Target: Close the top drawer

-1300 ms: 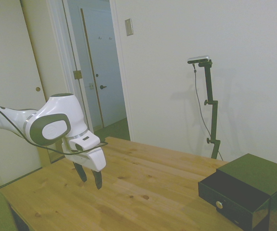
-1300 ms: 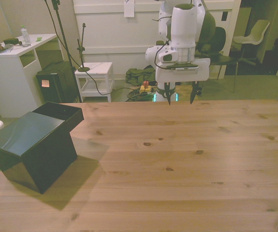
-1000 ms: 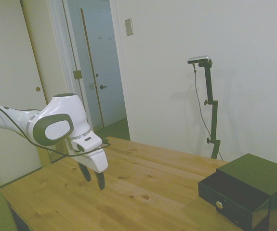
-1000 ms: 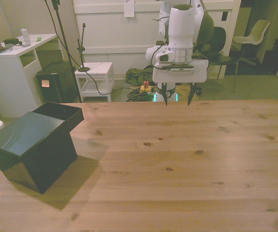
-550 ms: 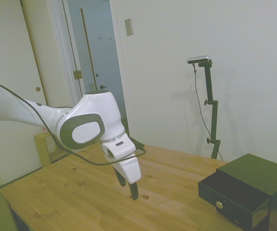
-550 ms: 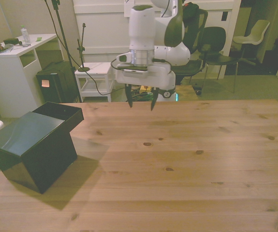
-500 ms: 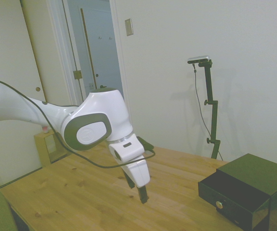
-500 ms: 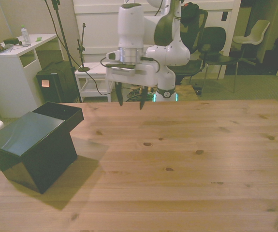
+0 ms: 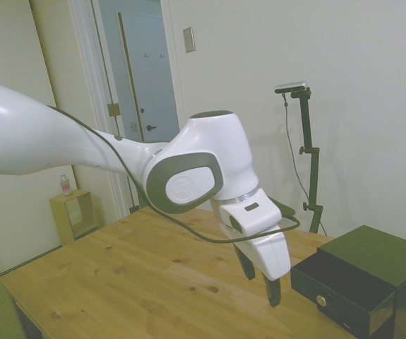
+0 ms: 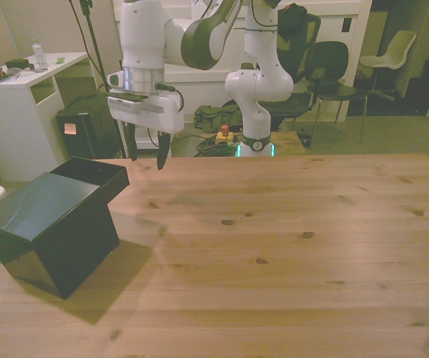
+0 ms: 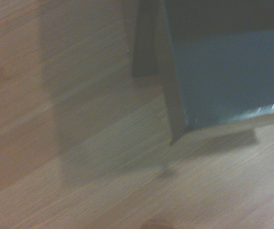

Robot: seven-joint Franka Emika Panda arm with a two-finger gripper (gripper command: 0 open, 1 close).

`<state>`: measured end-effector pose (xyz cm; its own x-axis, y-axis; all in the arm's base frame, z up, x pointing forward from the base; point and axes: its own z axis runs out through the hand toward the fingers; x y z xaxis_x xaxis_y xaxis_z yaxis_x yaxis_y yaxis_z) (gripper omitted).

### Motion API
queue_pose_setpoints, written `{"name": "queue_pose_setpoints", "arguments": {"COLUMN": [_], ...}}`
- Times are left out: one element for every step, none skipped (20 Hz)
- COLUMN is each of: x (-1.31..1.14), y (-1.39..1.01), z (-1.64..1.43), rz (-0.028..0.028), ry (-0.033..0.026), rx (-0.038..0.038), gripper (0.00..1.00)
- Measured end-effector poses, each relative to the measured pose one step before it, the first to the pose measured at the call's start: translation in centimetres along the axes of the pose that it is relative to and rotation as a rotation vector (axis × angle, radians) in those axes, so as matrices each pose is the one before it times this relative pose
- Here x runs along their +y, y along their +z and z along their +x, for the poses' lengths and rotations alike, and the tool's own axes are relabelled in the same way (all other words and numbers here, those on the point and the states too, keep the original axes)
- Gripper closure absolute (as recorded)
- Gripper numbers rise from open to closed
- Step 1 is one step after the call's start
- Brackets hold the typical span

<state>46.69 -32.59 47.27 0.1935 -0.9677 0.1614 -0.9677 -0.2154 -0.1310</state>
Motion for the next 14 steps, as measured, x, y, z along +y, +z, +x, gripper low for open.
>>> {"name": "queue_pose_setpoints", "arguments": {"x": [-0.154, -0.095, -0.074, -0.082, -0.108, -0.109, -0.036, -0.063, -0.045, -0.037, -0.044, -0.054, -0.049, -0.053], "y": [0.097, 0.075, 0.117, 0.087, 0.098, 0.111, 0.156, 0.102, 0.074, 0.064, 0.026, -0.02, 0.014, 0.017], "z": [0.6, 0.482, 0.374, 0.284, 0.172, 0.08, 0.012, -0.007, -0.026, -0.012, -0.017, 0.0, -0.018, -0.006], "rz": [-0.00405, -0.00553, -0.00459, -0.00397, -0.00242, -0.00163, -0.00222, -0.0013, -0.00083, -0.00086, -0.00017, 0.00056, -0.0001, -0.00013], "ry": [0.00033, -0.00049, 0.00007, -0.00204, -0.00405, -0.00463, -0.00452, -0.00376, -0.00394, -0.00331, -0.00501, -0.00501, -0.00218, -0.00212], "rx": [-0.00056, -0.00179, 0.00057, 0.00036, 0.00095, 0.00057, -0.00098, -0.00049, -0.0005, -0.00047, -0.00004, 0.00073, 0.0, 0.00018], "gripper": [1.0, 1.0, 1.0, 1.0, 1.0, 1.0, 1.0, 1.0, 1.0, 1.0, 1.0, 1.0, 1.0, 1.0]}}
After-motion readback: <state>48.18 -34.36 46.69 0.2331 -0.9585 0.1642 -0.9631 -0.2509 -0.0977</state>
